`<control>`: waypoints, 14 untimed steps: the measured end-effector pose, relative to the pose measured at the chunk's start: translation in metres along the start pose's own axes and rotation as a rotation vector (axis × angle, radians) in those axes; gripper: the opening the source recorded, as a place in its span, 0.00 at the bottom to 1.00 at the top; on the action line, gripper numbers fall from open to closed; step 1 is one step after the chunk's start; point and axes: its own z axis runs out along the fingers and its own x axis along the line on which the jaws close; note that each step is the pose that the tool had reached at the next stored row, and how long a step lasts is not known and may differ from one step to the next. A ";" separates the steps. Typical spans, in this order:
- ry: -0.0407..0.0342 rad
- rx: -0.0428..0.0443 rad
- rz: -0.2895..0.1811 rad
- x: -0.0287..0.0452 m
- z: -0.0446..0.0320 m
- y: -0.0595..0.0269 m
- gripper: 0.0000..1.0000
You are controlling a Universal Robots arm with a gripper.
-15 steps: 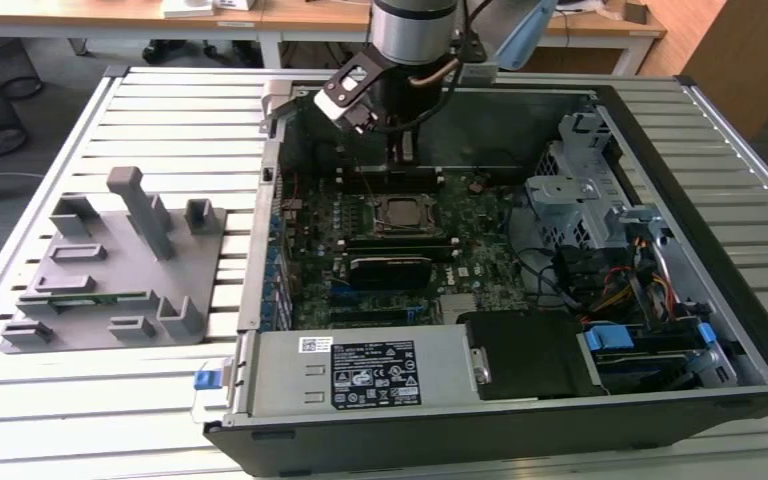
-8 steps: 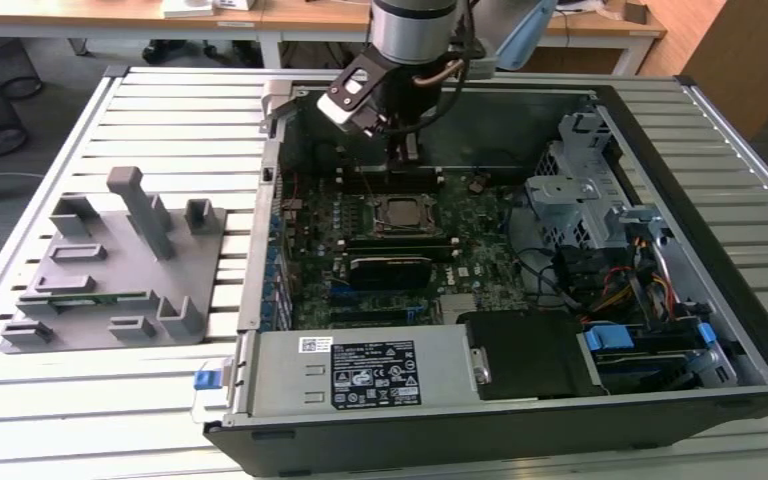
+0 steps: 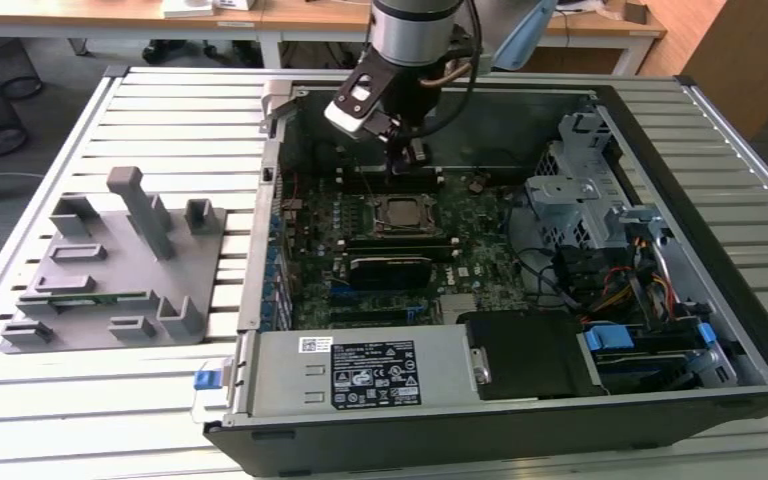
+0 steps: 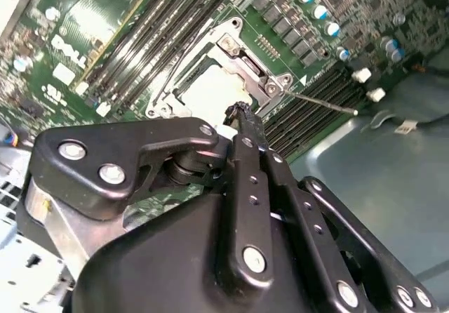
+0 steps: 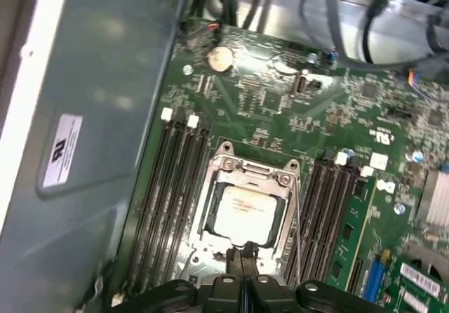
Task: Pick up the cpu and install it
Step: 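Install the first cpu locking lever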
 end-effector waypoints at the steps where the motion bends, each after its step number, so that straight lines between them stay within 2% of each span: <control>1: -0.0002 0.0001 -0.018 0.0000 0.0002 0.0000 0.11; 14: -0.0014 0.0022 -0.267 0.0000 0.0019 0.0000 0.11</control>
